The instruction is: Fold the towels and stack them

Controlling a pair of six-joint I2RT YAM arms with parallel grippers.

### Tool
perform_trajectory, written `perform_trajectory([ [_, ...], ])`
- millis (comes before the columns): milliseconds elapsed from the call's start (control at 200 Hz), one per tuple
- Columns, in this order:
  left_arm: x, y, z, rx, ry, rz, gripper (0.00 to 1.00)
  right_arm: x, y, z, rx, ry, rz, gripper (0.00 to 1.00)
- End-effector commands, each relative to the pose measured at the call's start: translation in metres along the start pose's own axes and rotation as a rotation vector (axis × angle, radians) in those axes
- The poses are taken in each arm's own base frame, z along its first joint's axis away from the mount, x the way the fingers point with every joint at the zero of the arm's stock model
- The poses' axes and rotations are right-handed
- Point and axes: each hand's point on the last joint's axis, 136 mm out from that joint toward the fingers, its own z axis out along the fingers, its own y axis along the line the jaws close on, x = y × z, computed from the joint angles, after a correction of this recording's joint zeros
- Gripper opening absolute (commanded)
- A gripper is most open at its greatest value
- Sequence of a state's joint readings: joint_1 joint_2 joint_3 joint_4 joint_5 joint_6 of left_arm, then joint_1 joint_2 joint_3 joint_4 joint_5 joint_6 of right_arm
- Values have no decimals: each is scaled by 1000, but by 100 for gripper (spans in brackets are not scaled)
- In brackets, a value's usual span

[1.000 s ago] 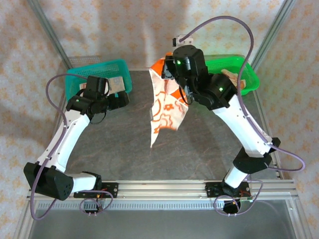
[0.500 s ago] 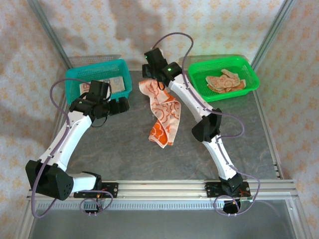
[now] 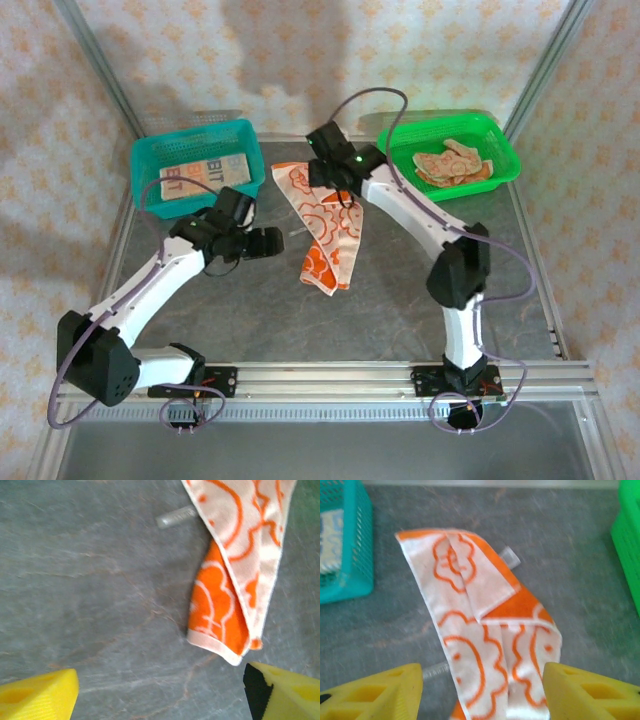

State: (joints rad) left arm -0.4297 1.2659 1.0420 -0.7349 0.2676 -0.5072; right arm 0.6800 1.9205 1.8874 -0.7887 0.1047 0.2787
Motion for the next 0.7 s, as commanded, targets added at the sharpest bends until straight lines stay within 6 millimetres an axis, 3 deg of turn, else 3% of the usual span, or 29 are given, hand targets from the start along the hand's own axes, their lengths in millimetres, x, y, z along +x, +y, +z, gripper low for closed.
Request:
perform_trajectory([
  [0,11,-22,14,3,-15,45,80,20,-21,-8,26,-31,103,62],
  [140,40,-53,39,3,36,164,63,69,-56,-11,93,10,164,58],
  [270,66,-79,64,-17,93,289,46,102,-90,-20,160,13,222,57],
  [345,82,-92,79,-33,128,355,43,120,-110,-26,196,15,254,57],
  [400,90,-99,89,-49,148,422,36,131,-122,-32,218,12,278,57],
  [540,103,-107,113,-108,189,516,33,157,-150,-44,259,9,335,57],
  [696,99,-108,127,-150,185,547,33,173,-164,-56,273,5,362,56],
])
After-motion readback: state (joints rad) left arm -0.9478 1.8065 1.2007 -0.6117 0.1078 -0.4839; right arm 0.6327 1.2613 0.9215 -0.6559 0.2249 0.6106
